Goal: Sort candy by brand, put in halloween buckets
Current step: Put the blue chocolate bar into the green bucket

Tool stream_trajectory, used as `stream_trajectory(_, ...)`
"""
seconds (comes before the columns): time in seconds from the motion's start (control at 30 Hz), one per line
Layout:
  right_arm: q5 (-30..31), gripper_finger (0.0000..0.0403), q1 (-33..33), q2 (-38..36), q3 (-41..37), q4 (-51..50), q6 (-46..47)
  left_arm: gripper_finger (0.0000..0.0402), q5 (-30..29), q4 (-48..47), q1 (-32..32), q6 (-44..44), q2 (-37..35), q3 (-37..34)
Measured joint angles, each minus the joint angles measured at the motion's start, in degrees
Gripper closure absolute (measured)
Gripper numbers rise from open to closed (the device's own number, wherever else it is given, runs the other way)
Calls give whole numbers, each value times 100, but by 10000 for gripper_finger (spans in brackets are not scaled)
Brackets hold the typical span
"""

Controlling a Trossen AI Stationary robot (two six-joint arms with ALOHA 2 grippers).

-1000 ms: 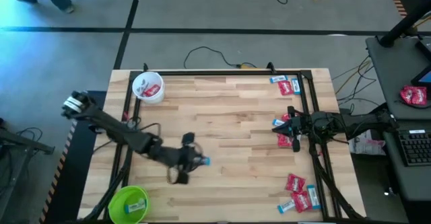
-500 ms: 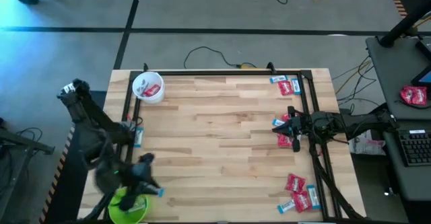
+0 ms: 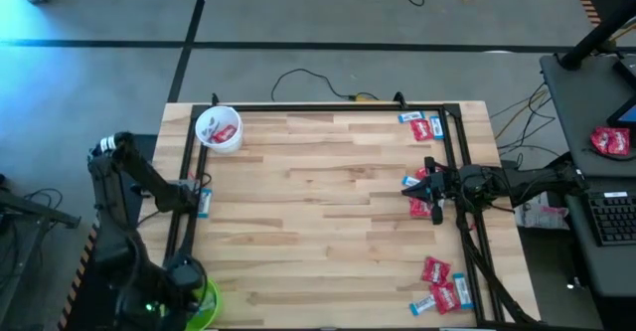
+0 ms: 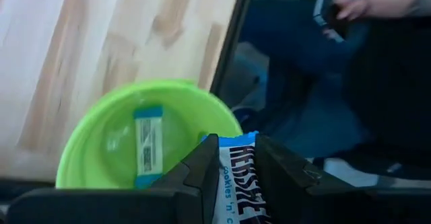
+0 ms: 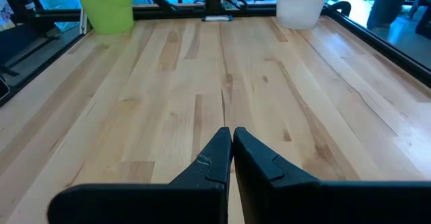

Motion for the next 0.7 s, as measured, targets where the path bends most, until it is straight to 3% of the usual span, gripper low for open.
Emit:
stream_trajectory(0.4, 0, 394, 2, 0, 0, -2, 0, 325, 983, -34, 102, -443, 1184, 23)
stream_trajectory(0.7, 0, 394, 1, 0, 0, -2, -2, 281, 1172, -292, 220, -92, 1654, 21)
